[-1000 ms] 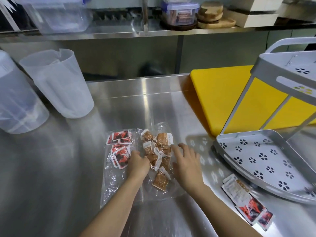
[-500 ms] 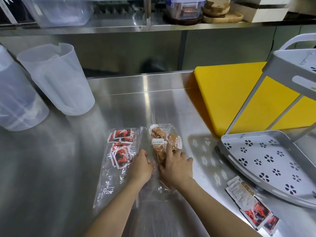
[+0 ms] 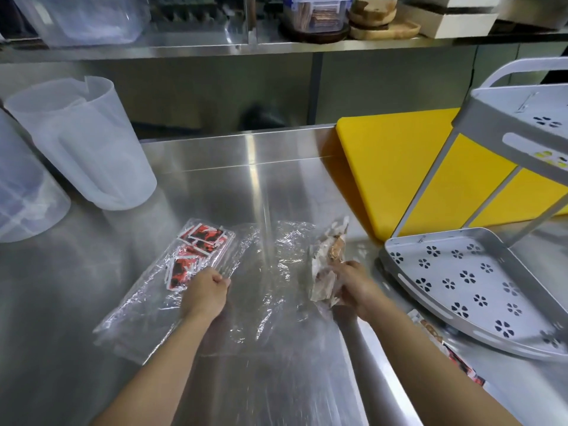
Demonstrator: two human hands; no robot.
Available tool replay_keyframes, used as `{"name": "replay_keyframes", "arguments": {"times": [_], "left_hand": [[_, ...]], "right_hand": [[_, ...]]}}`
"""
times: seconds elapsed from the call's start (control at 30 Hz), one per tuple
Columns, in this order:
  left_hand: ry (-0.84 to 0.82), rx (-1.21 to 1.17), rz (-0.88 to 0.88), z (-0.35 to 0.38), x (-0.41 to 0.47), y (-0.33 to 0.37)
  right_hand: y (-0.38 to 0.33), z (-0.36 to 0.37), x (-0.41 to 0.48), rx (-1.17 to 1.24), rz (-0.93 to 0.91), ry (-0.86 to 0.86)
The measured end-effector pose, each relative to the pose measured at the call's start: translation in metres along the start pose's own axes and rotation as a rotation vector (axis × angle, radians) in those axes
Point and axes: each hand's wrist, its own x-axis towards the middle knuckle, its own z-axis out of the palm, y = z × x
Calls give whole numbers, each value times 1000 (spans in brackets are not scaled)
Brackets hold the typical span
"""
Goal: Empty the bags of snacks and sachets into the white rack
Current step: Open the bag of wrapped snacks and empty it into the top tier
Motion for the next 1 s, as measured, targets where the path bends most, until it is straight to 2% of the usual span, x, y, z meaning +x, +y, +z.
{"name": "replay_keyframes", "arguments": {"times": [0.07, 0.17, 0.23, 0.3, 0.4, 0.47, 0.53, 0.63, 0.77, 0.87, 0.97, 1.0], "left_hand": [[6, 20, 4, -1, 0, -2], [18, 70, 15, 0, -2, -1], [48, 116, 65, 1, -3, 0], [105, 182, 135, 3, -3, 0], [111, 325, 90, 7, -5, -1], [105, 380, 55, 7, -8, -1], [113, 404, 56, 7, -9, 0], [107, 375, 47, 3, -13, 6], [29, 338, 36, -4, -17, 11], [-46, 354, 31, -3, -10, 5], [-170, 89, -19, -8, -14, 8], [-227, -51, -71, -11, -16, 12]], "right_hand": [[0, -5, -1, -114, -3, 30], [-9, -9, -2, -492, -176, 122], [-16, -10, -2, -655, -299, 169], [-26, -11, -8, -700, -446, 193], [-39, -7, -21, -596, -654, 219], [-41, 2, -30, -767, -789, 193], [-32, 15, -33, -1065, -878, 81], [-4, 34, -32, -1361, -751, -175], [38, 46, -32, -1570, -662, -358], [53, 45, -33, -1669, -684, -378], [57, 40, -36, -1636, -816, -274], [55, 38, -37, -1608, -792, -261]]}}
